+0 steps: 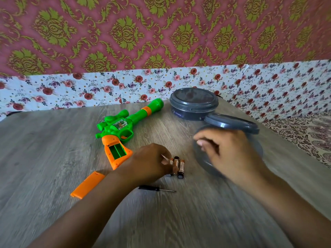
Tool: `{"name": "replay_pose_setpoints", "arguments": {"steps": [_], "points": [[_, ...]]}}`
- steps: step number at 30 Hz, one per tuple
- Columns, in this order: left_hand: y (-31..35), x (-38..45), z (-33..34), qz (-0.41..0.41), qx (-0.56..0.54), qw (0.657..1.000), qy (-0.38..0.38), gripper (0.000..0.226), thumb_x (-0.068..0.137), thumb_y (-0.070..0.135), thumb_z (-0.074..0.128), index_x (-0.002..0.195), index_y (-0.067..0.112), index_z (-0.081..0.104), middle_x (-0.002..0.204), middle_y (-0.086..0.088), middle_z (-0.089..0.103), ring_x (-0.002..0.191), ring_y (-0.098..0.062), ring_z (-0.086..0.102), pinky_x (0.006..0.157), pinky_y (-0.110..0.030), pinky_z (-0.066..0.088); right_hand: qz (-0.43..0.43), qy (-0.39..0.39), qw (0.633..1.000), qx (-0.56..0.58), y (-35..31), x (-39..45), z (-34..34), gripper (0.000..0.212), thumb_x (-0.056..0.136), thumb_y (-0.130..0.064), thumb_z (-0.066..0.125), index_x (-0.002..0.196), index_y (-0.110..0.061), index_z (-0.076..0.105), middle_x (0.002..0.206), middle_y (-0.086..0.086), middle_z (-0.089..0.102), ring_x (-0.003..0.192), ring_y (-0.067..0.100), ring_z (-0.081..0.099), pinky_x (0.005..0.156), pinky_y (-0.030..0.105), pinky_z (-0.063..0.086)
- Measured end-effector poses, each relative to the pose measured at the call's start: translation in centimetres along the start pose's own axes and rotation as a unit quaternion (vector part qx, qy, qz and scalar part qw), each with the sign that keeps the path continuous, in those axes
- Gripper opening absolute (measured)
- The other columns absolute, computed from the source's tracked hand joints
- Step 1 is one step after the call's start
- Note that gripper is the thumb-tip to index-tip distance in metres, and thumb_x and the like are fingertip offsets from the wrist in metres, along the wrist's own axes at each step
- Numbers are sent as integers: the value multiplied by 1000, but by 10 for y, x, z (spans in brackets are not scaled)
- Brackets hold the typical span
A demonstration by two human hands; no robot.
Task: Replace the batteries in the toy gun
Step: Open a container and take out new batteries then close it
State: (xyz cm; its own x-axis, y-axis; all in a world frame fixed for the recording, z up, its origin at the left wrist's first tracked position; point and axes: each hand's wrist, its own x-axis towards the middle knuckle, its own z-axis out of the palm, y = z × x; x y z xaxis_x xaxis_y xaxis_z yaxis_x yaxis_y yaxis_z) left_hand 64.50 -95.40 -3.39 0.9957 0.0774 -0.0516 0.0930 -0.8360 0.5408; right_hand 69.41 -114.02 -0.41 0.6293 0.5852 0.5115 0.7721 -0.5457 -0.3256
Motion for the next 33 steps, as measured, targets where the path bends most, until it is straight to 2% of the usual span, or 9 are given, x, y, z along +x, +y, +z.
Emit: {"name": "replay_pose_setpoints", "arguments": {"steps": [2, 4, 6, 9, 11, 14, 19, 26, 33], "points": [[4, 2, -2, -4, -11, 1000, -13, 38, 83, 36, 66, 118, 23, 60, 110, 4, 65, 94, -8, 60, 79, -21, 45, -5, 57, 998, -32, 15, 7, -8, 14, 81, -6, 66, 91, -15, 71, 84, -1, 73, 65, 11, 64, 60, 26, 52], [5, 5, -2, -5, -3, 1000, -12, 39, 84, 35, 64, 120, 22, 57, 105, 6, 62, 93, -7, 57, 76, -18, 42, 31, 79, 993, -79, 35, 13, -9, 19, 81, -6, 67, 100, -10, 68, 94, 6, 72, 79, 22, 67, 70, 34, 55], [8, 7, 0, 0, 13, 1000, 7, 41, 85, 33, 63, 123, 22, 55, 104, 7, 59, 94, -7, 54, 75, -17, 41, 95, 43, 983, -152, 54, 17, -8, 35, 82, -13, 66, 116, -8, 59, 113, 11, 65, 100, 29, 61, 83, 40, 53], [18, 11, 7, 39, 48, 998, 25, 54, 83, 38, 64, 132, 24, 46, 129, 3, 52, 114, -11, 49, 93, -24, 39, 172, -63, 955, -233, 73, 22, -5, 56, 82, -27, 68, 129, -7, 46, 132, 11, 54, 119, 28, 52, 101, 39, 43], [26, 15, 13, 67, 56, 996, 33, 68, 81, 45, 65, 139, 24, 37, 141, 3, 42, 126, -12, 42, 100, -24, 34, 186, -85, 944, -259, 77, 24, -3, 52, 81, -27, 68, 125, -7, 48, 123, 10, 59, 112, 27, 56, 96, 37, 44], [38, 23, 21, 87, 48, 994, 52, 84, 75, 51, 68, 143, 23, 28, 147, 4, 33, 133, -12, 33, 106, -24, 29, 169, -63, 938, -296, 76, 24, -3, 39, 82, -16, 65, 118, -9, 54, 111, 10, 63, 100, 27, 59, 88, 38, 48], [49, 32, 33, 80, 8, 995, 57, 89, 74, 46, 71, 143, 17, 23, 146, 0, 32, 133, -16, 34, 107, -27, 30, 103, -39, 941, -320, 61, 12, -6, 32, 82, -16, 62, 113, -11, 58, 107, 7, 60, 100, 26, 56, 87, 37, 44], [49, 33, 37, 80, -22, 995, 49, 101, 76, 40, 72, 148, 15, 6, 150, -5, 24, 138, -20, 27, 110, -28, 26, 34, 2, 958, -284, 33, -25, -1, 34, 56, -16, 79, 87, -11, 66, 86, 7, 63, 80, 30, 61, 70, 40, 51], [46, 38, 40, 74, -11, 996, 53, 105, 74, 42, 73, 149, 22, 3, 152, -5, 20, 139, -24, 27, 112, -33, 26, 15, 13, 966, -258, 34, -40, -7, 37, 58, -21, 82, 91, -10, 67, 91, 8, 65, 81, 30, 63, 68, 38, 52]]}}
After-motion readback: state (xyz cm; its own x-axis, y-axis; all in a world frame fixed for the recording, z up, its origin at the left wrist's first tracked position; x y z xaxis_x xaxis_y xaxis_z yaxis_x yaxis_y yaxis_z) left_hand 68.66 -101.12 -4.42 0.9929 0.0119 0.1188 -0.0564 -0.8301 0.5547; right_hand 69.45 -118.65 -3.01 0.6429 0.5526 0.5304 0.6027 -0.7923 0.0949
